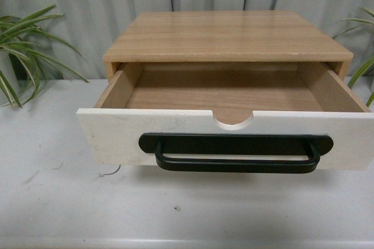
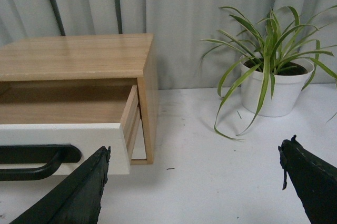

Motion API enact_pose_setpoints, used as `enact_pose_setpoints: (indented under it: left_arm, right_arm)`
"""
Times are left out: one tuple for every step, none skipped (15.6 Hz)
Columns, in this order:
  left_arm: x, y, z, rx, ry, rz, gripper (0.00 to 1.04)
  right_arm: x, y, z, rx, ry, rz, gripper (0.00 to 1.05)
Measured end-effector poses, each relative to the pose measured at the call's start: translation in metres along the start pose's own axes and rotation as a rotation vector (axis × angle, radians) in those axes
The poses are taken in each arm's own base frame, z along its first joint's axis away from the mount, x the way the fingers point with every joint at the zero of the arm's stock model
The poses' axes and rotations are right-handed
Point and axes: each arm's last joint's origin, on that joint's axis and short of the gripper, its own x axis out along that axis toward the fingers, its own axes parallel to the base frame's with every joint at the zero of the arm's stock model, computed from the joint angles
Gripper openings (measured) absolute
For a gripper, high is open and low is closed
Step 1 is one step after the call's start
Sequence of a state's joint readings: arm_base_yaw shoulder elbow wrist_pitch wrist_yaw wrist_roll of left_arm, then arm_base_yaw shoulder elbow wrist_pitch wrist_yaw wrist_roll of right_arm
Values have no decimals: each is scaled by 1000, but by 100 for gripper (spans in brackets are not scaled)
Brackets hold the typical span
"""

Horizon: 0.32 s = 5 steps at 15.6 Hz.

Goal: Pull drawer

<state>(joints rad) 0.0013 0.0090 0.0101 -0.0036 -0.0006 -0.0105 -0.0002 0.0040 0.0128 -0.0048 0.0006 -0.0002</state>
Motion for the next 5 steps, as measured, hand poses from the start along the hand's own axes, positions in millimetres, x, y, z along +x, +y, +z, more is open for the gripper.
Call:
enact_pose_setpoints:
  left_arm:
    - [0, 0, 0, 0, 0, 0, 98]
    - [0, 0, 0, 0, 0, 0, 98]
    - [0, 0, 0, 0, 0, 0, 98]
    - [0, 0, 0, 0, 0, 0, 98]
    - [0, 0, 0, 0, 0, 0, 98]
  right_arm:
    - [0, 0, 0, 0, 0, 0, 98]
    - [0, 0, 0, 0, 0, 0, 98]
    - [0, 0, 0, 0, 0, 0, 98]
    - [0, 0, 0, 0, 0, 0, 98]
    - [0, 0, 0, 0, 0, 0, 98]
